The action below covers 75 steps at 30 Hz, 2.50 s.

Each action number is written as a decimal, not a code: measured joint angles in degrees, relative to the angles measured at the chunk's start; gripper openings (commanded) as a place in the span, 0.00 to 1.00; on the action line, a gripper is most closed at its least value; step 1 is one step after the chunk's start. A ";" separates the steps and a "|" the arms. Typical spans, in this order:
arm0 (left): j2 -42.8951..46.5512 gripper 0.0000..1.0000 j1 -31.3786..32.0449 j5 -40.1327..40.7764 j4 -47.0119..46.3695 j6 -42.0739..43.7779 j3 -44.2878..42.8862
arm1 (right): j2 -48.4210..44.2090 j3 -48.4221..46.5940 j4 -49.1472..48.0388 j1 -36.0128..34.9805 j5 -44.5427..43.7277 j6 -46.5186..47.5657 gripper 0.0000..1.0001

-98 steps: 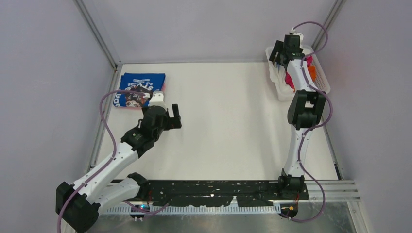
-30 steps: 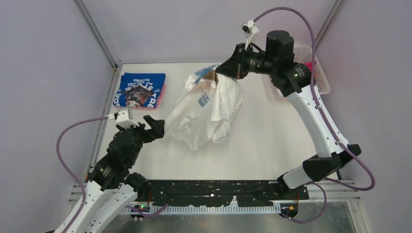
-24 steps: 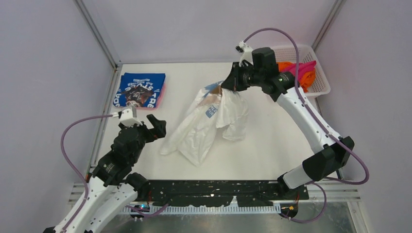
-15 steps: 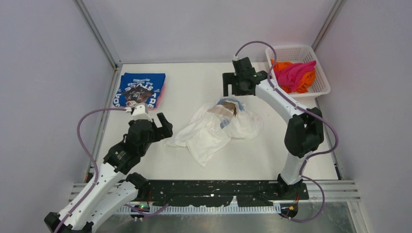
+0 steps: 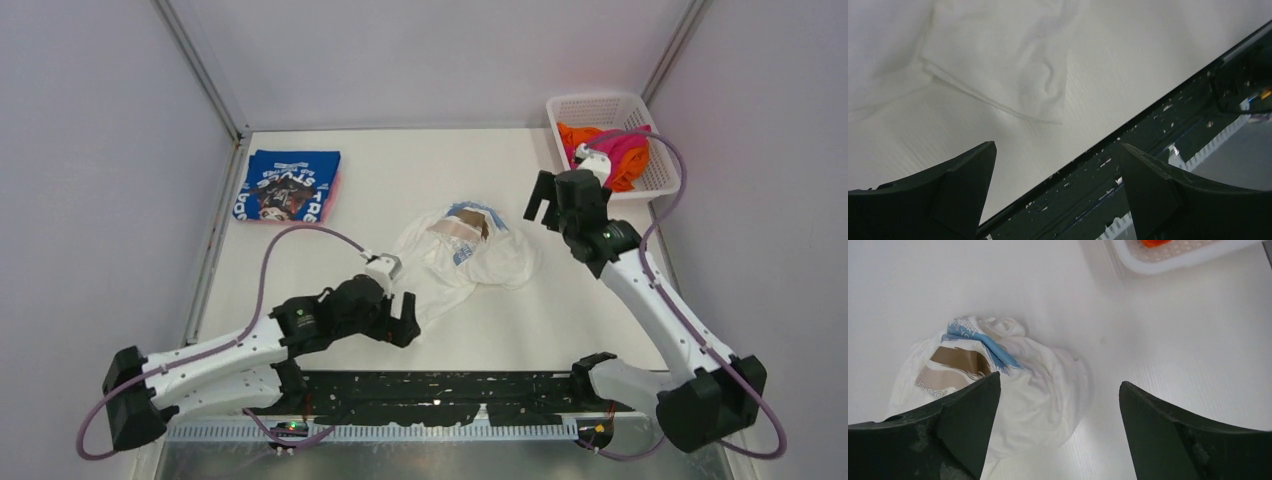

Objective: Fold and stack the t-shirts
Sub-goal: Flatten out the tshirt

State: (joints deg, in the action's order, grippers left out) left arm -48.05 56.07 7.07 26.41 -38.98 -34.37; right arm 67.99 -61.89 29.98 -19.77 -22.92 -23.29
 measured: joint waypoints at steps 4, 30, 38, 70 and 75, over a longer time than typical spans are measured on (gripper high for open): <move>-12.26 0.84 8.72 1.40 1.18 0.17 -4.20 | -10.67 12.02 -2.14 1.18 1.03 -3.15 0.95; -45.20 0.00 8.02 7.61 2.05 1.05 -17.81 | -24.72 25.64 -1.25 1.88 7.23 -6.21 0.96; -34.58 0.00 -1.27 12.35 0.50 -2.89 -8.68 | -24.46 30.01 -0.96 1.88 10.36 -6.21 0.95; -4.72 0.00 -5.99 30.49 9.64 -1.18 -8.96 | 1.79 34.12 -33.75 1.88 18.71 -11.08 0.05; 3.82 0.00 -6.01 33.70 9.53 4.85 -18.34 | -18.23 28.85 -28.37 1.88 15.76 -8.39 0.05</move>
State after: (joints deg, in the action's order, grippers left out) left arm -44.23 50.06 40.77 35.94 -34.13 -52.71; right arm 49.76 -33.04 1.61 -17.89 -7.16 -31.68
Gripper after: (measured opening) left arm 0.026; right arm 0.080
